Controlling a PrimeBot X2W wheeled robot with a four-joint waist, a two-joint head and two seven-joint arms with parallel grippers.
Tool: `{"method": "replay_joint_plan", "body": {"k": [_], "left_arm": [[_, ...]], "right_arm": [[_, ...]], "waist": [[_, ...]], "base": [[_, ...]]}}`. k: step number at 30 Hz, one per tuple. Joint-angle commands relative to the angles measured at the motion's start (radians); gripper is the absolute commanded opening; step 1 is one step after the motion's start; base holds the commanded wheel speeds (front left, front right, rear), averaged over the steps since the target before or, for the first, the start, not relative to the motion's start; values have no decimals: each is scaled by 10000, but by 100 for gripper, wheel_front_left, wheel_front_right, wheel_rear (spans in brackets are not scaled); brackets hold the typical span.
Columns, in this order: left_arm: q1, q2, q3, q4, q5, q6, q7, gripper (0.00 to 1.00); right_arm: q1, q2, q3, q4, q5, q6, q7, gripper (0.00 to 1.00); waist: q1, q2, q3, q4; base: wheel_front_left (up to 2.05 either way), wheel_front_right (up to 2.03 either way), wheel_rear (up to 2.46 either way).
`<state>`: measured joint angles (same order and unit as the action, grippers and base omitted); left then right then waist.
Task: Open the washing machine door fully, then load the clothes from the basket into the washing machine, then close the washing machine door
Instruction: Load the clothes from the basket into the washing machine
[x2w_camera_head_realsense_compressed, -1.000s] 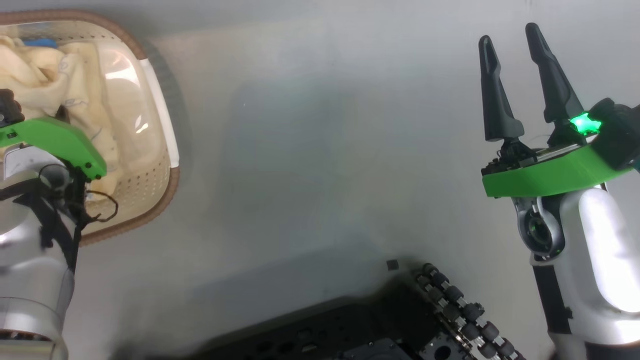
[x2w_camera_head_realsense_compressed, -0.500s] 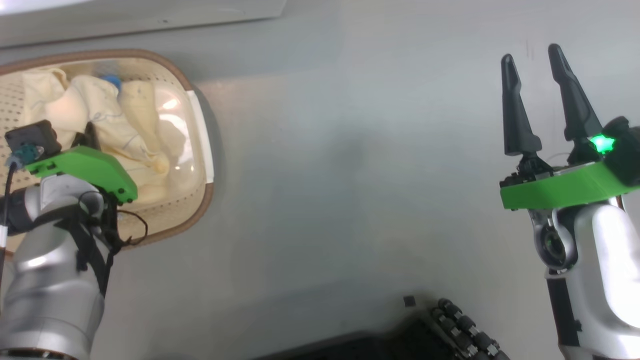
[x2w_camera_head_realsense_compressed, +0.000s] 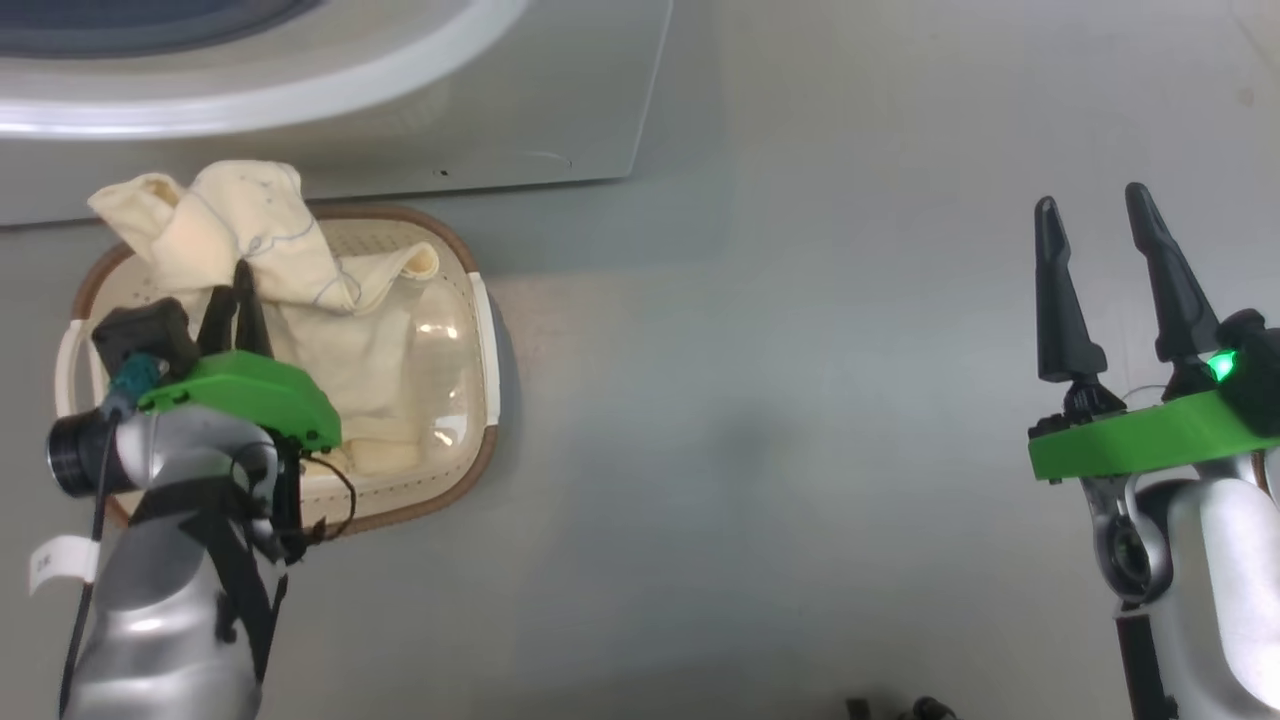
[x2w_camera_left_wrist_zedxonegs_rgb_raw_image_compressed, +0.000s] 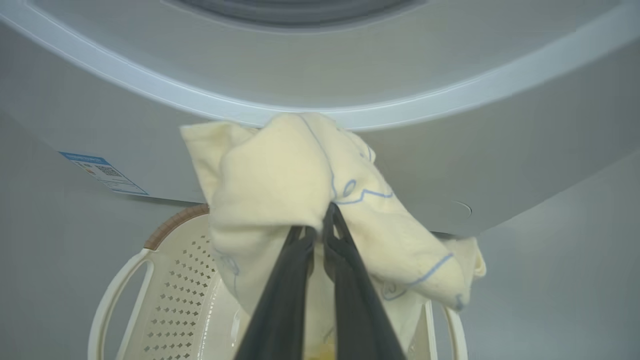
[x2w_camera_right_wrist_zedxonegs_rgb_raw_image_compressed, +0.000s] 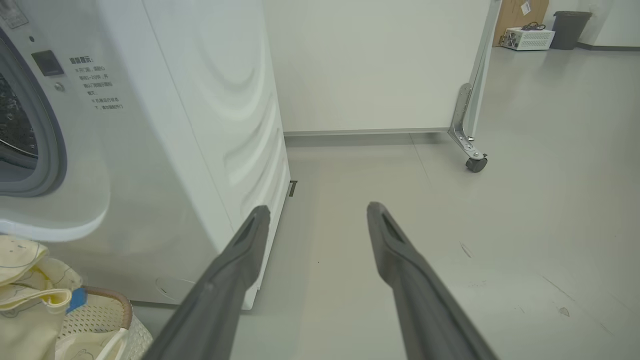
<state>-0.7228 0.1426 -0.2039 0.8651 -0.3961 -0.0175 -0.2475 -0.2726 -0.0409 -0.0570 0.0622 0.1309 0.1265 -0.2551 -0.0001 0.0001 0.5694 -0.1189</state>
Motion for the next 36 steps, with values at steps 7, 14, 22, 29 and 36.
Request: {"method": "replay_joint_plan", "body": {"k": [7,14,22,29,36], "left_arm": [[1398,116,578,-2035,608,201,-142,0],[2709,2,666,-3443,1085,262,-142,0],[4046,-57,638,-4460,1303,434,-143,0],[4941,-110,447,-5130,1296,529,-31,0],[5530,-81,296,-5660,1241,593,257,0]], "right_arm": [[639,-93,13,-272,-220,42,92,100],[1289,-93,-11,-407,-352,42,355,100],[2045,-93,127,-599,-334,42,647,100],[2681,-93,324,-865,-256,42,885,100],[3037,-93,596,-1104,-120,42,1029,100]], "waist": [[1,-1,-1398,293],[1,-1,-2541,360],[1,-1,-3724,363],[1,-1,-4562,471],[1,-1,-5039,556]], "base": [[0,0,0],[0,0,0],[0,0,0],[0,0,0],[0,0,0]]}}
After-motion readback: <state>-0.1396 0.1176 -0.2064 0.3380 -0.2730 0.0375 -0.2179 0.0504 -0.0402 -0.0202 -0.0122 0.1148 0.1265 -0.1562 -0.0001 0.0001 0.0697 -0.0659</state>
